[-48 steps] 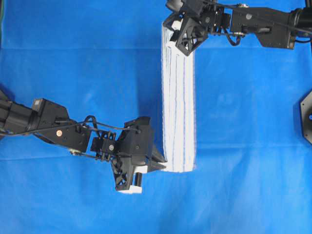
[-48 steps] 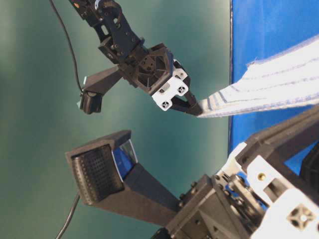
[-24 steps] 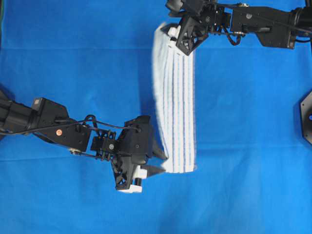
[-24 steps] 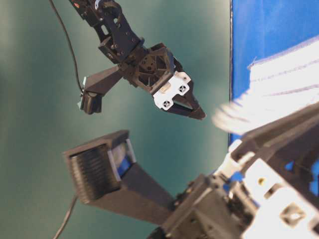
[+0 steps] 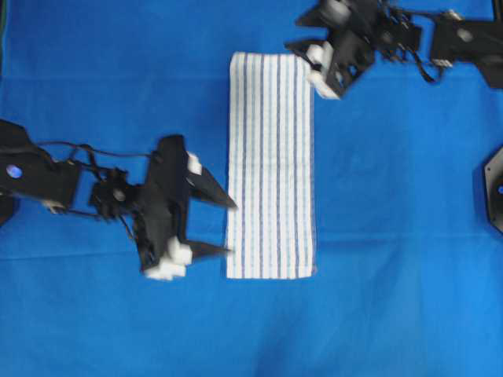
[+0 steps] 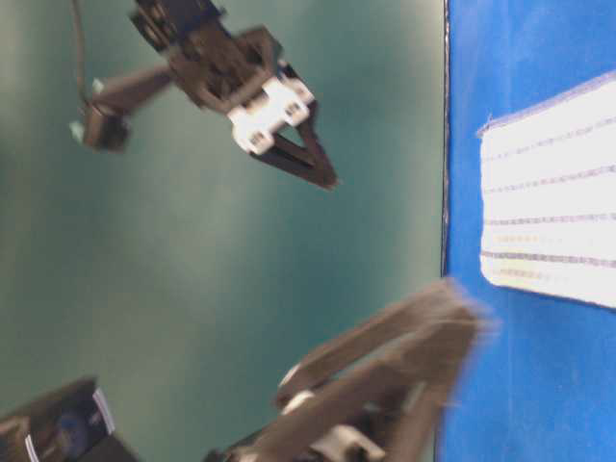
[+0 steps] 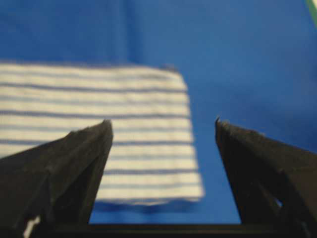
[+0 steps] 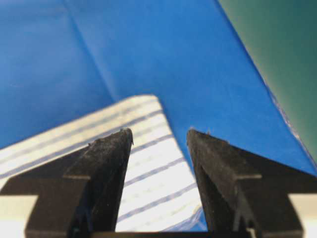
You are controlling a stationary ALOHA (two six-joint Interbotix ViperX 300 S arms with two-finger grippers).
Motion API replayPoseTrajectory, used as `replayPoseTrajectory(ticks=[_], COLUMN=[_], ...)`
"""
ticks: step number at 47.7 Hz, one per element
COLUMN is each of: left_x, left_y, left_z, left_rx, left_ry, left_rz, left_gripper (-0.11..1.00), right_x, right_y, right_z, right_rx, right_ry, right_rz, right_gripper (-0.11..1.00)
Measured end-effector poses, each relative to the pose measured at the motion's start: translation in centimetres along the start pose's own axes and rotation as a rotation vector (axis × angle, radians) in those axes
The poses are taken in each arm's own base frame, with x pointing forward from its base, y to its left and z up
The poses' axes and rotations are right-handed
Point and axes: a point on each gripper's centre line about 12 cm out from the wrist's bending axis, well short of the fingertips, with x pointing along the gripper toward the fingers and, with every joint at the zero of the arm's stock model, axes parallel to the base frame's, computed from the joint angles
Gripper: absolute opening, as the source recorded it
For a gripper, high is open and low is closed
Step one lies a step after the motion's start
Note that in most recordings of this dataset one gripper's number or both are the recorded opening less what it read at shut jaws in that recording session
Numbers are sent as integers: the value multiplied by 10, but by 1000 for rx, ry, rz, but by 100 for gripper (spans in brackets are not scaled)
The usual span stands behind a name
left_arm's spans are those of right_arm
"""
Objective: Fold the blue towel.
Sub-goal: 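Open both grippers and retract them to the sides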
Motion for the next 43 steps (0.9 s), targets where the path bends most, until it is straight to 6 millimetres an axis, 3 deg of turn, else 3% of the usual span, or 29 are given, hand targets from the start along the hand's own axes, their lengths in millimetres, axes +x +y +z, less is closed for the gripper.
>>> replayPoseTrajectory(ticks=[12, 23, 31, 43], left_x=[-37, -70, -79, -76], left_y=[45, 67, 74, 77], left_z=[3, 5, 5, 3], left_rx=[-13, 1, -8, -10], left_ry=[-182, -337, -359, -349], left_rz=[97, 162, 186, 194], left_gripper=[78, 77, 77, 77], right_x=[-55, -95, -105, -105], right_y=[21, 37, 39, 39], right_z=[-8, -25, -44, -47], right_rx=[0, 12, 40, 52], right_ry=[-176, -269, -271, -264], right_rz=[117, 201, 225, 224], right_gripper=[55, 55, 55, 55])
